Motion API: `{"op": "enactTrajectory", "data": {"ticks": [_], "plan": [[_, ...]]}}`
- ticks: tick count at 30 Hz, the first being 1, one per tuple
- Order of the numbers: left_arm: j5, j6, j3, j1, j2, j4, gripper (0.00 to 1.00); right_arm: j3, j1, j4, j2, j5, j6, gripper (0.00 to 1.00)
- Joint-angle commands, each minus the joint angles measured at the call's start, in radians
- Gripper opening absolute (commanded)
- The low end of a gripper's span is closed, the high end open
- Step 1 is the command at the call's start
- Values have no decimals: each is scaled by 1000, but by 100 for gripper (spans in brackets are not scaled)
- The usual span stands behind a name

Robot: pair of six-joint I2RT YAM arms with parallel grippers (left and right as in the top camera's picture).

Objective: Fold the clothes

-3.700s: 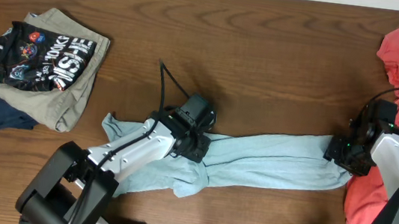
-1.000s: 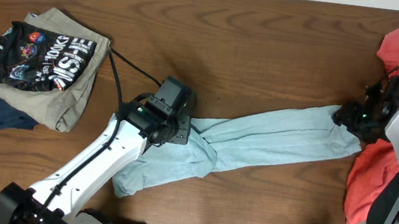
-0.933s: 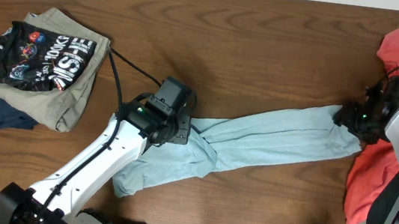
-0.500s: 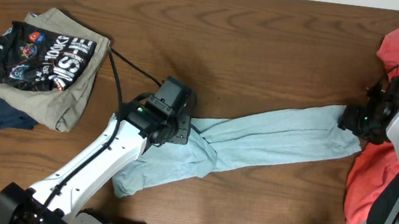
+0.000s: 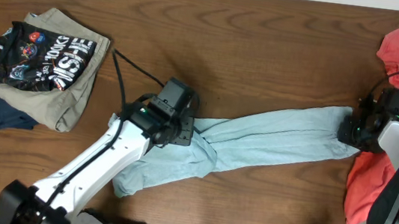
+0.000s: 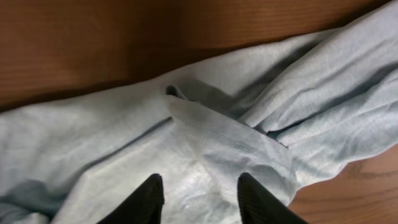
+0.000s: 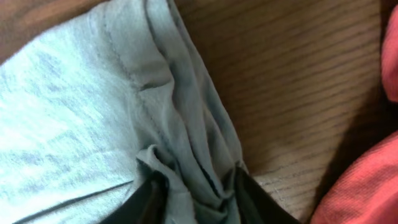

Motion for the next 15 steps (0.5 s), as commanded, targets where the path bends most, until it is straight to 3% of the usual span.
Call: {"op": "enactTrajectory", "data": {"ticks": [1,4,8,9,11,15], "plan": [[3,-3,-2,-11,57,14,43,-8,-11,1,0,-1,16,27],[4,-3,-2,-20,115,58,44,-8,-11,-9,0,-1,16,17],[23,-3,-2,-21,173,119,42,-8,-11,-22,0,-1,16,16],[21,-2,-2,-21,179,129,35,-8,-11,-24,0,-1,16,16],[18,18,-2,-20,183,152,10,-8,-11,-29,0,-1,16,16],[-16,40,21,13,172,166,6,-8,-11,-32,0,-1,16,16]]}}
